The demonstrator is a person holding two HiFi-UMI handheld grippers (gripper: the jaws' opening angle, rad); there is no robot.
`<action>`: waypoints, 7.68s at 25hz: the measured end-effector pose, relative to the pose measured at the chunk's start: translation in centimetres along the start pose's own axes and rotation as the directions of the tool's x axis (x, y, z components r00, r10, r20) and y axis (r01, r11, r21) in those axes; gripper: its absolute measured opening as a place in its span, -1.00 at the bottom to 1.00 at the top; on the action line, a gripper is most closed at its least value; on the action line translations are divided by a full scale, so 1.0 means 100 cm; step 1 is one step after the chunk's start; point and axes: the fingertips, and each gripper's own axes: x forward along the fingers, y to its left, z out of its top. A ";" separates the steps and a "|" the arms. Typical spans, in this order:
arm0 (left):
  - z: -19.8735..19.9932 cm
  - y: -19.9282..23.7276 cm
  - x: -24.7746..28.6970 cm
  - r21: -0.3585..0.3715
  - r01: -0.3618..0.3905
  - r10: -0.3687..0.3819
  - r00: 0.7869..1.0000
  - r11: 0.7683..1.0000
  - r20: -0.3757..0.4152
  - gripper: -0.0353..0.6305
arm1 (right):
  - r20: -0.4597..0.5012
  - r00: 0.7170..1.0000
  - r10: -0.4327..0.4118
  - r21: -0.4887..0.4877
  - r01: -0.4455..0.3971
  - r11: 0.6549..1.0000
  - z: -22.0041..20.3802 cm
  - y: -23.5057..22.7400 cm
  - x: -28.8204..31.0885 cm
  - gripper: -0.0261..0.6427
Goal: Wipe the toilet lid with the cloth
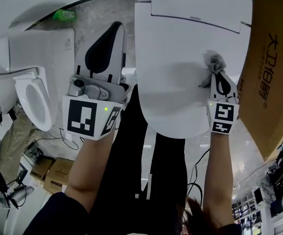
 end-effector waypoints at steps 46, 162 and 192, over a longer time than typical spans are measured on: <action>-0.004 -0.021 0.009 0.013 0.037 -0.036 0.999 0.999 -0.010 -0.83 | -0.007 1.000 0.011 -0.079 -0.011 0.997 -0.026 -0.008 -0.016 -0.82; -0.004 -0.064 -0.030 0.049 0.057 -0.058 0.998 0.997 0.005 -0.83 | -0.171 0.848 0.503 -0.179 -0.528 0.830 -0.096 0.278 -0.096 -0.83; -0.005 -0.097 -0.050 0.051 0.069 -0.070 0.997 0.996 0.014 -0.83 | -0.238 0.879 0.413 0.075 -0.407 0.910 -0.179 0.208 -0.141 -0.83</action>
